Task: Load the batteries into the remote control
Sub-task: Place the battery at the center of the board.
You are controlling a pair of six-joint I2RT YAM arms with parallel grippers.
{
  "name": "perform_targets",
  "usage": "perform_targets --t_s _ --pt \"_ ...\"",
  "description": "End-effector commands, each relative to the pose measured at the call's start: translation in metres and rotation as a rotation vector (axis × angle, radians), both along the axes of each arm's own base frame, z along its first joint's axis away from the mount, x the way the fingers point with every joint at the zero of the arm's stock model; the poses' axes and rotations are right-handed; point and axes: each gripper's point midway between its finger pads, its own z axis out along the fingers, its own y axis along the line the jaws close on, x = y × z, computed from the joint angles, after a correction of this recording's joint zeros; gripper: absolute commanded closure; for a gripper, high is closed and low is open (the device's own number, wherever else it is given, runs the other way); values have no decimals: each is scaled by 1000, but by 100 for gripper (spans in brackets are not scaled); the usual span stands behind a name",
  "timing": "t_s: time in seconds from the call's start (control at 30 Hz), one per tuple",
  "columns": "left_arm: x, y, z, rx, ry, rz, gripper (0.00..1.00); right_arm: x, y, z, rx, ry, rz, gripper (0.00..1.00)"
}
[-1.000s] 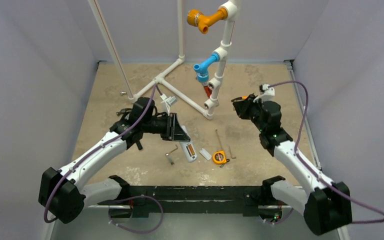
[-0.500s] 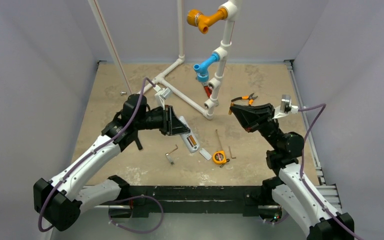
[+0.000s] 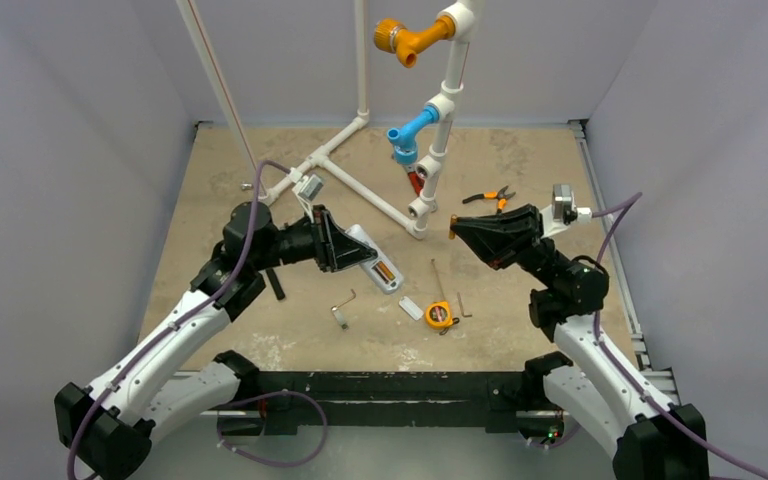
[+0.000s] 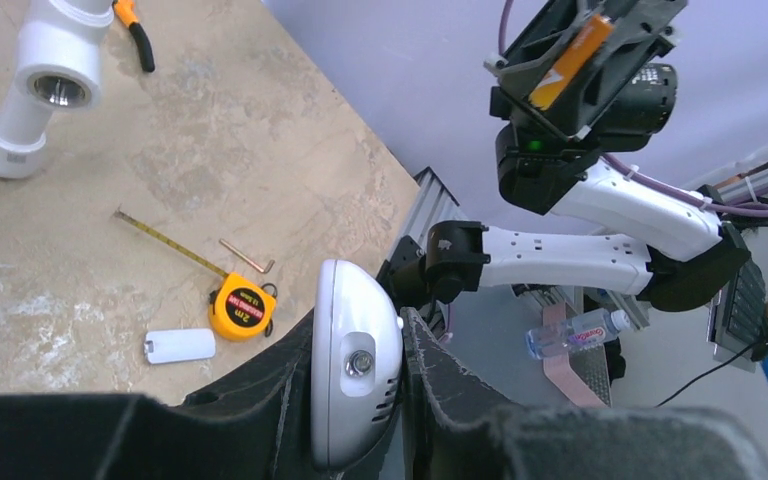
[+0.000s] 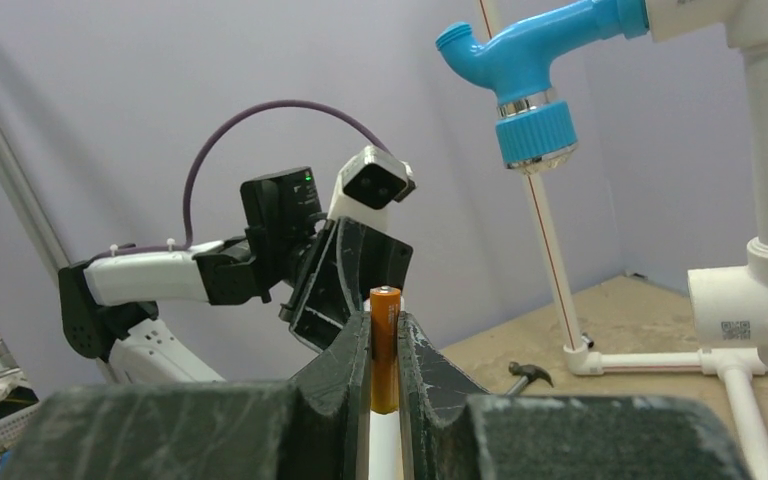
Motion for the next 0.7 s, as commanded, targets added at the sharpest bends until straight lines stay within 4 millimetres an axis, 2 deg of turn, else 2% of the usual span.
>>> perform_targets --t_s 0.0,0.2,0.37,0.53,0.67 --pt "-2 6 34 -96 -145 33 100 -13 -2 6 25 -82 19 100" --pt "-24 18 54 -216 -319 24 100 -6 -8 -5 51 -94 -45 100" --pt "-55 24 75 -314 -475 -73 100 2 -8 -12 40 -52 -64 100" --pt "-72 24 83 -348 -527 -157 100 14 -5 -24 5 -14 -83 100" --pt "-77 24 85 -356 -544 -184 100 34 -3 -44 -44 68 -132 100"
